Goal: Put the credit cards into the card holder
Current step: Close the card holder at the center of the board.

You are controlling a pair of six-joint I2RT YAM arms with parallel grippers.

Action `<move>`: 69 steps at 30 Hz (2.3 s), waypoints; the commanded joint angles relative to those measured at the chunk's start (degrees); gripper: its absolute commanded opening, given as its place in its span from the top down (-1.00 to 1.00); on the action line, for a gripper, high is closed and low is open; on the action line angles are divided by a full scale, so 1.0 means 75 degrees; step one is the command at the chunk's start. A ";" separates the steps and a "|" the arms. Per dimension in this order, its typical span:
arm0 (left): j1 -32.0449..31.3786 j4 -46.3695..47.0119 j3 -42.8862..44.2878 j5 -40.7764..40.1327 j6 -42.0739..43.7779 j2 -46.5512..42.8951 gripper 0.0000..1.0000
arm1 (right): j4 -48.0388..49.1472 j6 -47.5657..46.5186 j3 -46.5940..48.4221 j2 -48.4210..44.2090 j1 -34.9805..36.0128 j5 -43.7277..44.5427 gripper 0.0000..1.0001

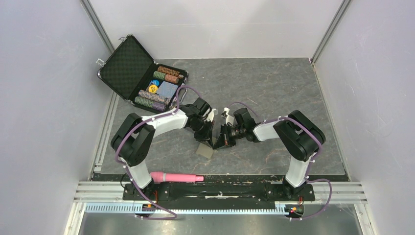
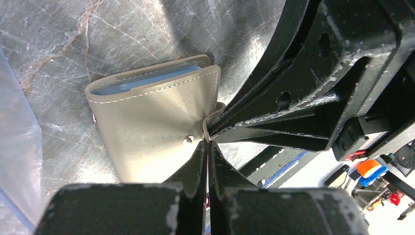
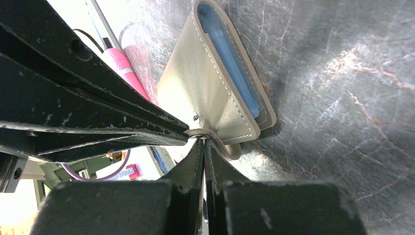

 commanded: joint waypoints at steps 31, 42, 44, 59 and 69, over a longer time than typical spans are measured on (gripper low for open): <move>-0.0038 -0.0309 0.0241 -0.1376 0.0222 -0.0377 0.95 | 0.1457 0.0333 0.0030 -0.0101 0.0125 -0.0096 1.00; -0.0104 -0.0527 0.0234 -0.1762 0.0293 -0.0356 0.95 | 0.0821 0.0001 0.0379 0.0154 0.0222 0.0028 1.00; -0.0108 -0.0510 0.0265 -0.1662 0.0304 -0.0394 0.95 | 0.0807 -0.0017 0.0417 0.0135 0.0222 0.0063 1.00; -0.0131 -0.0469 0.0678 -0.1131 -0.0153 -0.0771 0.96 | 0.0948 -0.0073 0.0381 -0.0264 0.0222 0.0217 1.00; -0.0178 -0.1064 0.0646 -0.1809 -0.0085 -0.0713 0.95 | 0.0971 -0.0051 0.0451 -0.0200 0.0225 0.0245 1.00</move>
